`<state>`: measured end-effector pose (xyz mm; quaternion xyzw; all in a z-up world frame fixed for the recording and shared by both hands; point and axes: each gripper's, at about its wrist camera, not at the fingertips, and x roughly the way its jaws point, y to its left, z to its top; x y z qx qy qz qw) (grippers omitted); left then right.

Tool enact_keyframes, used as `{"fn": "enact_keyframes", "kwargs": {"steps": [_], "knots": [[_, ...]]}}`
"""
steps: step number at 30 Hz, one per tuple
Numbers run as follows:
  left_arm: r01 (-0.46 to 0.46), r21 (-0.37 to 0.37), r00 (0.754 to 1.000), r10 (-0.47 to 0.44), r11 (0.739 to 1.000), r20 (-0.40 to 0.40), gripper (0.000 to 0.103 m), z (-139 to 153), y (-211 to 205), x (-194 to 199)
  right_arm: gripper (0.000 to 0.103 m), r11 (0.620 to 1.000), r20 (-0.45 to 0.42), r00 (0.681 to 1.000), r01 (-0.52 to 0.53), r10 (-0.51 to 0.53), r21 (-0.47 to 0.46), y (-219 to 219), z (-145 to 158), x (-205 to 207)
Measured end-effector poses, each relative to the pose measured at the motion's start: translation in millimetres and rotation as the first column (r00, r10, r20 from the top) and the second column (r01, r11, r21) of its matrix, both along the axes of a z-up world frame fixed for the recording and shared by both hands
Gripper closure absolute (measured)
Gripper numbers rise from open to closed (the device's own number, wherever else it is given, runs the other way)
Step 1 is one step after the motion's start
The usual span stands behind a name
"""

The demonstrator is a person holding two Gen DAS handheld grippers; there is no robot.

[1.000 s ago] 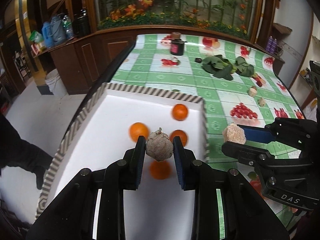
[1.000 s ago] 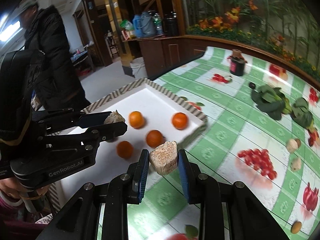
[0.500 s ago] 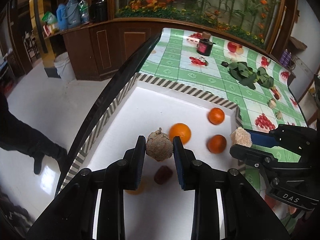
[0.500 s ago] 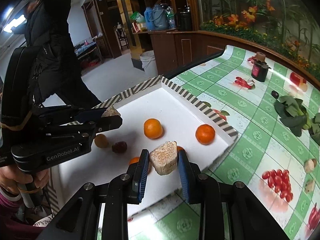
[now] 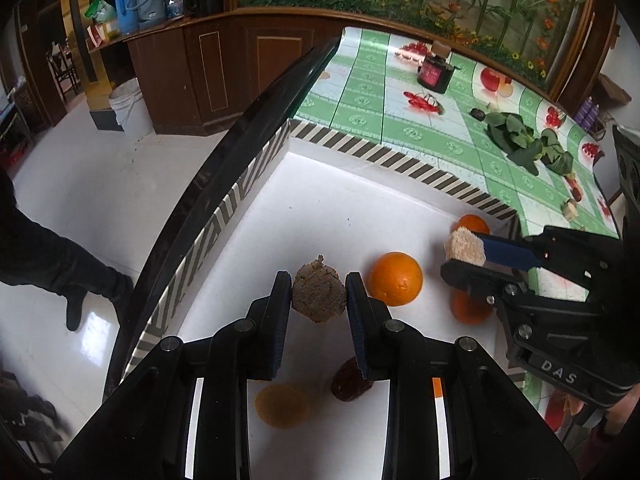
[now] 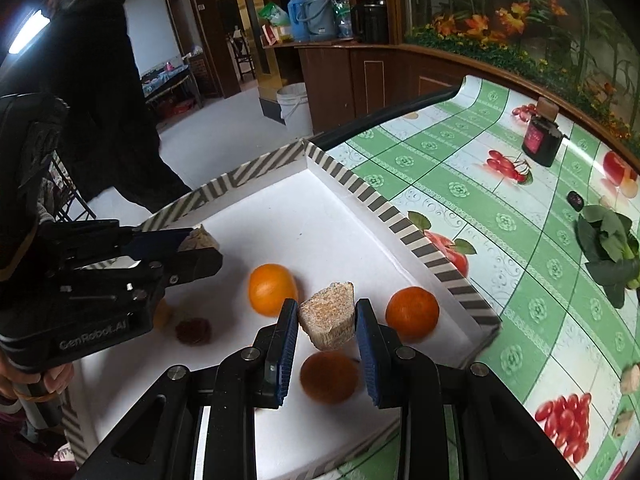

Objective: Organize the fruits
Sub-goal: 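Carry the brown ball and the beige cube over the white tray, then open the right gripper to drop the cube while the left gripper releases the ball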

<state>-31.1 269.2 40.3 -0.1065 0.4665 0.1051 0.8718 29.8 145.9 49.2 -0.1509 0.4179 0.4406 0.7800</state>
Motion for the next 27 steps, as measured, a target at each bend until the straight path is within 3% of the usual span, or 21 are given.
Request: {"fn": "enact_keyframes", "kwargs": {"steps": [27], "knots": [[-0.021, 0.014, 0.998, 0.022, 1.000, -0.052, 0.076, -19, 3, 13, 0.074, 1.000, -0.030, 1.000, -0.011, 0.010, -0.017, 13, -22, 15]]}}
